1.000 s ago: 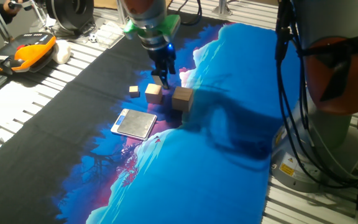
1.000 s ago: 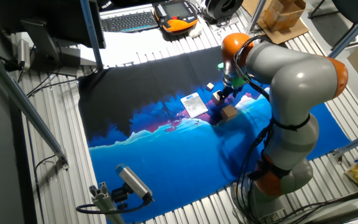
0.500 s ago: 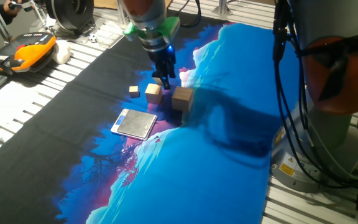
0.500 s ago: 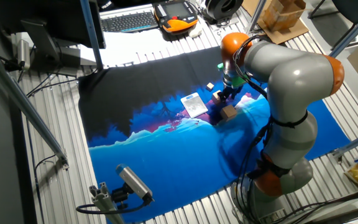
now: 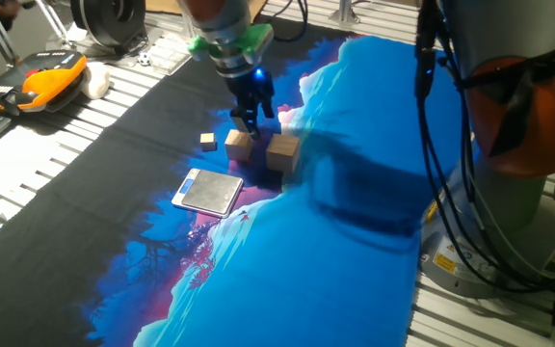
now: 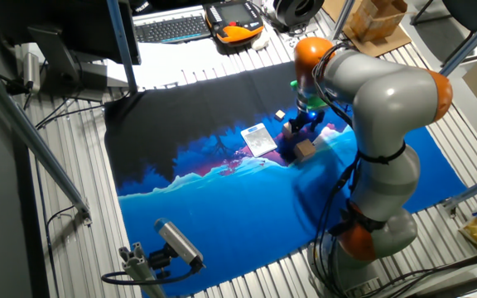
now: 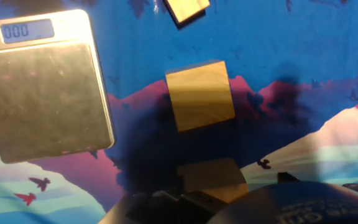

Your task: Place the block on the scale

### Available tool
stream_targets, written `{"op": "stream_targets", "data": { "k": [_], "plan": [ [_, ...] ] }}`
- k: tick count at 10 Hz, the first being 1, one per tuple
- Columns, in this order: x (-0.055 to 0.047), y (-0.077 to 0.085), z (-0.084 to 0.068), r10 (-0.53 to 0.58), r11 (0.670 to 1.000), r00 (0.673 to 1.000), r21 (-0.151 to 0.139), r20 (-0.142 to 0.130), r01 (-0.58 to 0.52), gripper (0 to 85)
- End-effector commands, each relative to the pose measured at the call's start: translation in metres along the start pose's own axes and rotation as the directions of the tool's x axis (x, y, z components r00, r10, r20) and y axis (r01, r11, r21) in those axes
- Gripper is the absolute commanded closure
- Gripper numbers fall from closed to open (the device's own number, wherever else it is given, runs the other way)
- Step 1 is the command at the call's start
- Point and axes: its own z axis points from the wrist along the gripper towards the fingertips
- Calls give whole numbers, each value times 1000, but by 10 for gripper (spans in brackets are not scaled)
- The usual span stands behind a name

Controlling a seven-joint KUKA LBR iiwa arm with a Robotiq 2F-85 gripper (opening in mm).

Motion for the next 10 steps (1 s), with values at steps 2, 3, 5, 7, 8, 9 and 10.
{"op": "stream_targets", "data": {
  "k": [2,3,5,7,8,9,10],
  "plan": [
    [0,0,0,3,1000,1000,-9,-4,-3,170],
    [0,0,0,5,1000,1000,-15,-3,-5,170],
    [1,1,2,6,1000,1000,-26,-11,-6,170],
    [5,2,11,10,1000,1000,-23,-17,-10,170],
    [8,3,16,11,1000,1000,-20,-17,-11,170],
    [11,3,21,10,1000,1000,-15,-17,-10,170],
    [14,5,24,13,1000,1000,-19,-17,-13,170]
  ]
}}
